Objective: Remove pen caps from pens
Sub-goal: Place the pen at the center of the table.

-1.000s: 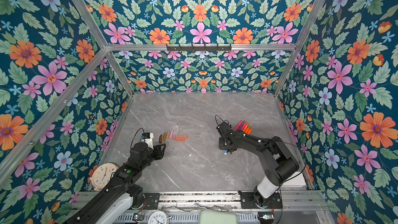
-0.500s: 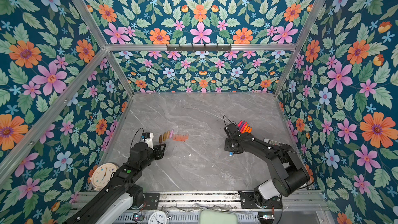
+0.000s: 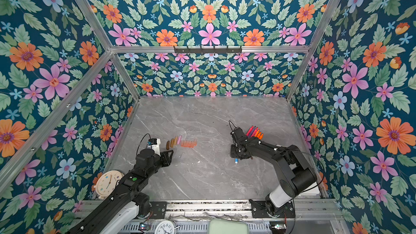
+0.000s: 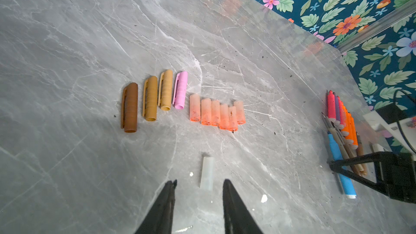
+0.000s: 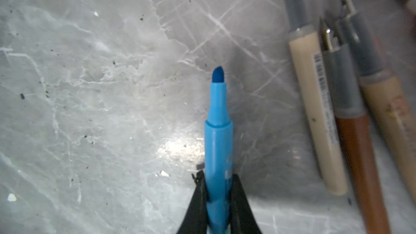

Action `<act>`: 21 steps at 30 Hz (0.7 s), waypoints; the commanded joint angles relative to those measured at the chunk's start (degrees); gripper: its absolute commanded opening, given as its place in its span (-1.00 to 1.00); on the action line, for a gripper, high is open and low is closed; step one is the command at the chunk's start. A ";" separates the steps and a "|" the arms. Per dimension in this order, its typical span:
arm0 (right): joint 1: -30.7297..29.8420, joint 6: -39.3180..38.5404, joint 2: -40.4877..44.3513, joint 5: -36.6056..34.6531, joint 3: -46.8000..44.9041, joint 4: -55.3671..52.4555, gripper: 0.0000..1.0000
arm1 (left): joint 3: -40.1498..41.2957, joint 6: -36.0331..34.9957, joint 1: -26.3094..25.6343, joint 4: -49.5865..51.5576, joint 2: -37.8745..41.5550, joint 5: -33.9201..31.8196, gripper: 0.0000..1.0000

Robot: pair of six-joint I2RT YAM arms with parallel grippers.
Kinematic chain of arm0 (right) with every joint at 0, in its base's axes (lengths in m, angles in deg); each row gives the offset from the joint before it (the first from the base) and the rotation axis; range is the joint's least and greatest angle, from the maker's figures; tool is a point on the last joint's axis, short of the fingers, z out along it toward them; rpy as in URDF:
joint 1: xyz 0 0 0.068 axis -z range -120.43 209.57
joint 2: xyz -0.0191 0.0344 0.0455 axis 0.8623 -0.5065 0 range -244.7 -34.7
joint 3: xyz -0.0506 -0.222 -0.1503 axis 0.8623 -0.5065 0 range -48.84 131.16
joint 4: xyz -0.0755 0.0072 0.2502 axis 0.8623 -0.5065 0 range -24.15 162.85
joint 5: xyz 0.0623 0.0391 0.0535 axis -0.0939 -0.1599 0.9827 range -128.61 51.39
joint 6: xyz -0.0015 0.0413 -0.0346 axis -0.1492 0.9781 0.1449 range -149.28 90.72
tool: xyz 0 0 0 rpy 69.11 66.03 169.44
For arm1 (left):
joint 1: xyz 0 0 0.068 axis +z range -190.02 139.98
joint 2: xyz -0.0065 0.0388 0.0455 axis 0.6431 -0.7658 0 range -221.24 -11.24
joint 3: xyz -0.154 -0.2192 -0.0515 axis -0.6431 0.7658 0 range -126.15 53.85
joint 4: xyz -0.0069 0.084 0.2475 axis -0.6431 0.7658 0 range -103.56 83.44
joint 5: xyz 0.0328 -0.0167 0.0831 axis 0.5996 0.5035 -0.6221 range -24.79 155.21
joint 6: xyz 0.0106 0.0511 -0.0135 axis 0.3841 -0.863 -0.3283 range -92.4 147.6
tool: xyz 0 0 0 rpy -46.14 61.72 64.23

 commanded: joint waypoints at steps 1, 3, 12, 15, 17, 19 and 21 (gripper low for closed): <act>-0.13 -0.33 -0.08 -2.30 -0.21 -1.59 -0.58 | -0.28 -0.36 -0.03 -1.05 -0.16 -0.12 -0.24; -0.06 -0.29 0.27 -3.24 0.01 -2.20 -0.49 | -0.28 -0.44 0.04 -1.06 -0.25 -0.12 -0.24; -0.09 -0.81 0.80 -3.94 0.76 -3.07 -0.23 | -0.37 -0.43 0.03 -1.15 -0.61 -0.12 -0.24; -0.04 -0.64 1.20 -4.99 0.76 -3.65 -0.26 | -0.37 -0.45 0.01 -1.15 -0.61 -0.12 -0.24; -0.06 -0.58 1.58 -5.80 0.60 -3.97 -0.28 | -0.37 -0.45 0.11 -1.15 -0.61 -0.12 -0.24; -0.01 -0.63 1.99 -6.15 0.42 -4.24 -0.33 | -0.35 -0.44 0.07 -1.15 -0.61 -0.03 -0.24; 0.00 -0.51 2.38 -6.18 0.26 -4.30 -0.35 | -0.37 -0.45 0.04 -1.15 -0.61 -0.10 -0.24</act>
